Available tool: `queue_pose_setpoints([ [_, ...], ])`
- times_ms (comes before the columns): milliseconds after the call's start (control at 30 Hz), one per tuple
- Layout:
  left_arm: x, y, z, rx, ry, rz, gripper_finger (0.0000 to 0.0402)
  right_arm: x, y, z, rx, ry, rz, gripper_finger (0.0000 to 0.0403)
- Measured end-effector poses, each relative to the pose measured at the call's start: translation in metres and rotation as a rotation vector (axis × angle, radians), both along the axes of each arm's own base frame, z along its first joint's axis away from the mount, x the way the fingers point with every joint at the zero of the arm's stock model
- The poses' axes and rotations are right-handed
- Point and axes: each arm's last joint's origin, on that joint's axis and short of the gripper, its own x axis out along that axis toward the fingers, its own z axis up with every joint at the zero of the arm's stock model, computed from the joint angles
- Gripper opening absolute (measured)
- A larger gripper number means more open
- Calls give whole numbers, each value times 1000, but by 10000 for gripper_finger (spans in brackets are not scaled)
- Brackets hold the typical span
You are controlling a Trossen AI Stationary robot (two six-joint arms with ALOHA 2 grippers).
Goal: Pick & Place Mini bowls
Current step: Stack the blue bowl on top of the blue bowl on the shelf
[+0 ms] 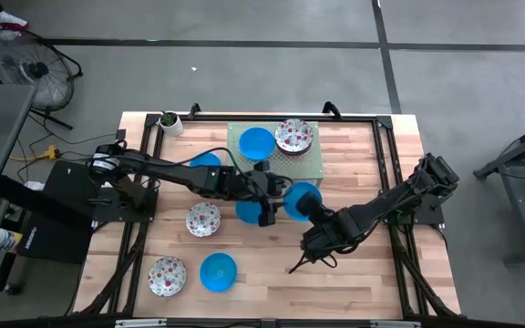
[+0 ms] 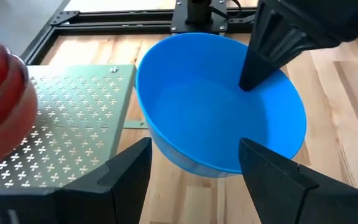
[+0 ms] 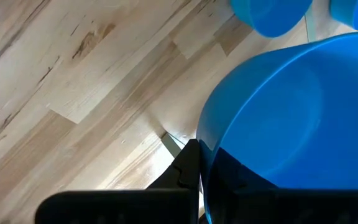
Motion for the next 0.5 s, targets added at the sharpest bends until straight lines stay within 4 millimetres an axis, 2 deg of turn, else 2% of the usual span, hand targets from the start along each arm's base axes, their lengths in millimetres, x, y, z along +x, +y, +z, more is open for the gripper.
queue_pose_setpoints([
  [400, 0, -1, -1, 8, 7, -34, 233, -1, 0, 0, -24, 39, 57, 0],
  [500, 4, -1, -7, 12, 22, -34, 233, -2, 0, 0, -18, 56, 65, 0],
])
